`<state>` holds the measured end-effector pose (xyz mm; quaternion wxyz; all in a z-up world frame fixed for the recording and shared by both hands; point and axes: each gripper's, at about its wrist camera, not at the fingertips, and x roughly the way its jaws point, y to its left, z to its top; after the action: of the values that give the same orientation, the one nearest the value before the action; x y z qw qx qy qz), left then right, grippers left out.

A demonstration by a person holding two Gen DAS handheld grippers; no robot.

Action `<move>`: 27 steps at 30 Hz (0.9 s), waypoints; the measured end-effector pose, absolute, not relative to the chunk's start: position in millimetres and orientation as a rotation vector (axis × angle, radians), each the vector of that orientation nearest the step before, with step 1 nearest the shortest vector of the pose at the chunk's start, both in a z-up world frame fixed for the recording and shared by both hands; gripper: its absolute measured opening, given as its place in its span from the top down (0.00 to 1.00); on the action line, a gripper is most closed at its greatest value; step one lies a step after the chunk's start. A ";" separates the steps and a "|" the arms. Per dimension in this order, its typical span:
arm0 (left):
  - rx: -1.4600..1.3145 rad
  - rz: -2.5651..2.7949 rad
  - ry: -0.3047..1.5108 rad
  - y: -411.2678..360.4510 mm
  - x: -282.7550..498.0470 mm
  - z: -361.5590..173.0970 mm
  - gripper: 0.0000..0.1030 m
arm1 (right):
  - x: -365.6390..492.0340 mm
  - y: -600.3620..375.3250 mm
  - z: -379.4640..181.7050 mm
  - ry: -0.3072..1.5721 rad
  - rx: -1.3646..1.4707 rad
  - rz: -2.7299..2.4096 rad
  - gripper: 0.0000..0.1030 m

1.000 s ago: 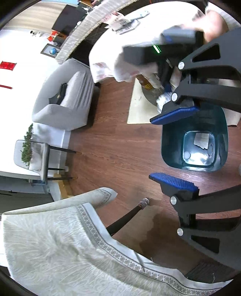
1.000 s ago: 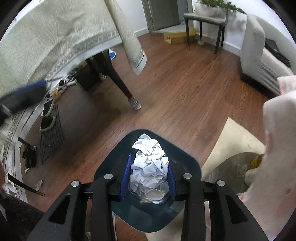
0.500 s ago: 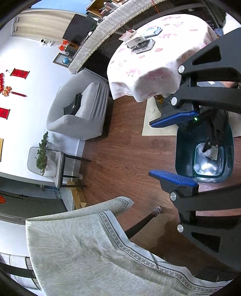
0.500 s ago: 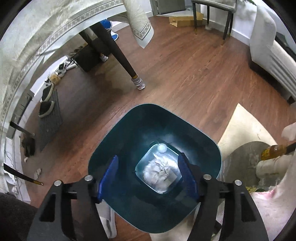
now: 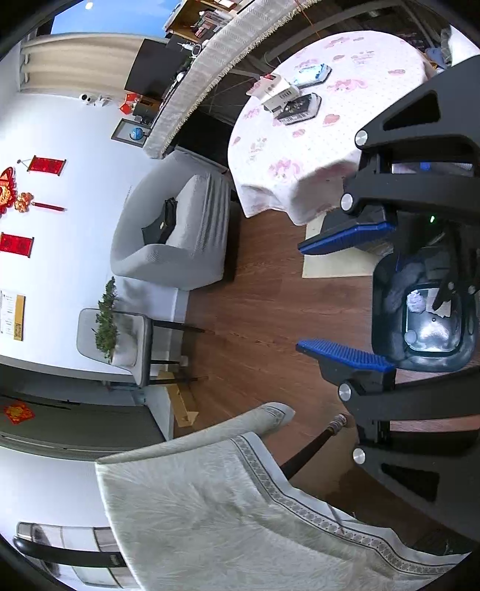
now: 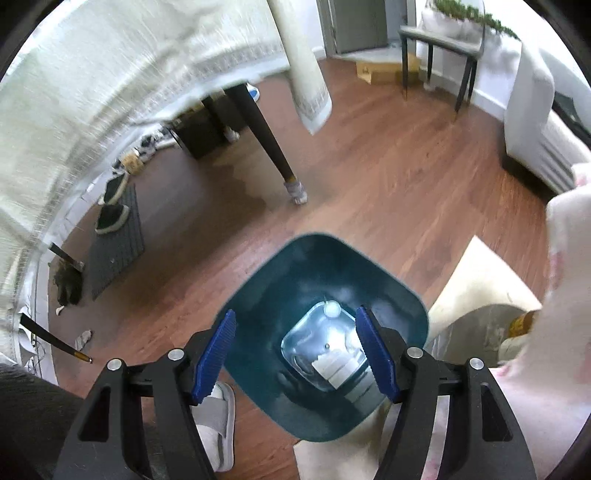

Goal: Collect trash
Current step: 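Open the right tool over the teal bin to drop the paper ball, then move both tools back over the table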

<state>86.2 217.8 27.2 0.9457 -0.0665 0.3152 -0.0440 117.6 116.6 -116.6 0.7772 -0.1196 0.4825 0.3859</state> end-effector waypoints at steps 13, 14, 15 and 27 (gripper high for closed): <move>-0.111 -0.119 0.560 173.0 90.2 51.3 0.46 | 107.3 39.9 -33.2 0.842 -0.194 0.806 0.33; -0.108 -0.124 0.556 166.9 91.7 52.2 0.45 | 106.2 33.6 -30.9 0.826 -0.194 0.796 0.33; -0.106 -0.128 0.556 160.6 94.0 52.2 0.44 | 106.8 27.1 -28.6 0.815 -0.197 0.783 0.32; -0.052 -0.178 0.588 96.5 118.5 38.9 0.27 | 120.8 -67.0 -15.7 0.767 -0.157 0.610 0.28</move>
<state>118.5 96.5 38.9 0.9528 -0.0258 0.2896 -0.0874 120.8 -67.0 -15.7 0.8795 -0.0753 0.3677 0.2926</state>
